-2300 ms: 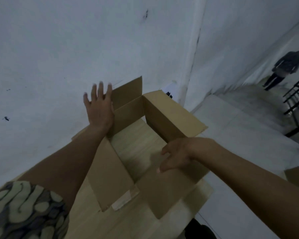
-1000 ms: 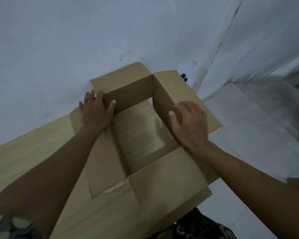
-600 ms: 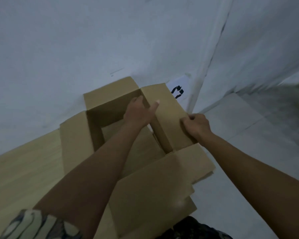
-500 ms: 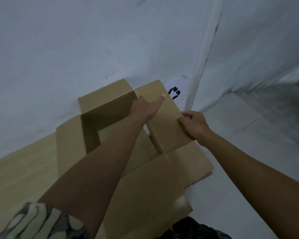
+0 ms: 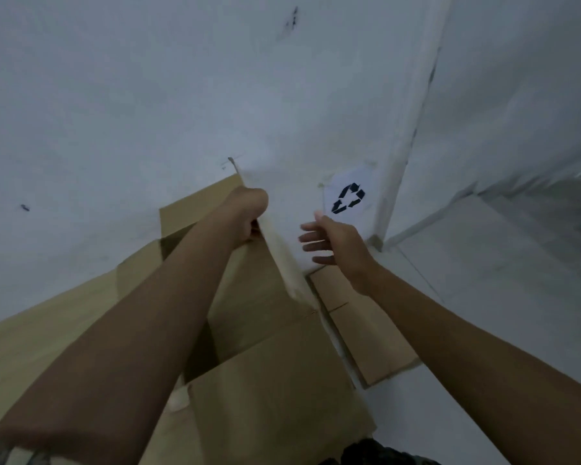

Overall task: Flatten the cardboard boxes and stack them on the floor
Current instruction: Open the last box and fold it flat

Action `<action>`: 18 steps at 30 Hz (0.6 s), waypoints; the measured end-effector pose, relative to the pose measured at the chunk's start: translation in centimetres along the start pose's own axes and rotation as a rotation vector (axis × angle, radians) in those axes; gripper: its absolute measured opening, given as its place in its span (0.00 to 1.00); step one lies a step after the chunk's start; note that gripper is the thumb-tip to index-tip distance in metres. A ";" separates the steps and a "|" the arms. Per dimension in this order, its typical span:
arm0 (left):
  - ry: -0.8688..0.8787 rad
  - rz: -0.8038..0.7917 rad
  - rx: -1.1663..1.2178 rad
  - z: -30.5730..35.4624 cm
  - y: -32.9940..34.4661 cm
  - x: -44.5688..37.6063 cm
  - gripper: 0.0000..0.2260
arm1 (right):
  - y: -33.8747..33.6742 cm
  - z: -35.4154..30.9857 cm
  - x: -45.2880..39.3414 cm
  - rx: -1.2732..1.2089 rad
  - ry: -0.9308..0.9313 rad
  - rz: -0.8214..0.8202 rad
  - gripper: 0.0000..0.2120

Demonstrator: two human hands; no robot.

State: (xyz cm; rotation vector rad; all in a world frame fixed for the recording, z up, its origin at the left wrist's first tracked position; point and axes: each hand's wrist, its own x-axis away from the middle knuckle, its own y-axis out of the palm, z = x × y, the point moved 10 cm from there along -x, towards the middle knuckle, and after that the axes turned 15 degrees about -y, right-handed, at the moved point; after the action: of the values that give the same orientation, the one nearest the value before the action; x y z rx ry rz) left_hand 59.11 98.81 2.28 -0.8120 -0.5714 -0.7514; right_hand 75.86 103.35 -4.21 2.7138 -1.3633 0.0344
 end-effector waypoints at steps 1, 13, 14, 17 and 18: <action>-0.009 0.004 0.048 -0.9 -1.5 0.2 0.10 | -0.1 1.4 -0.2 0.069 0.024 0.048 0.20; 0.055 0.213 0.265 -10.2 -20.7 4.8 0.06 | 7.5 8.8 2.3 0.552 0.290 -0.111 0.38; 0.057 0.221 0.272 -11.1 -22.3 5.1 0.05 | 8.1 8.8 2.6 0.545 0.291 -0.107 0.39; 0.051 0.235 0.296 -14.4 -27.2 5.5 0.07 | 9.9 9.5 3.8 0.495 0.329 -0.036 0.46; 0.041 0.243 0.303 -15.6 -28.8 5.5 0.08 | 10.6 9.4 4.3 0.502 0.335 -0.014 0.48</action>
State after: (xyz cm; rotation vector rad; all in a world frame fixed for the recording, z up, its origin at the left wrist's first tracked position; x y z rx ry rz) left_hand 42.73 70.88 9.67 -0.5708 -0.5229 -0.4435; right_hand 69.65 92.68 -12.42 2.9024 -1.3749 0.8991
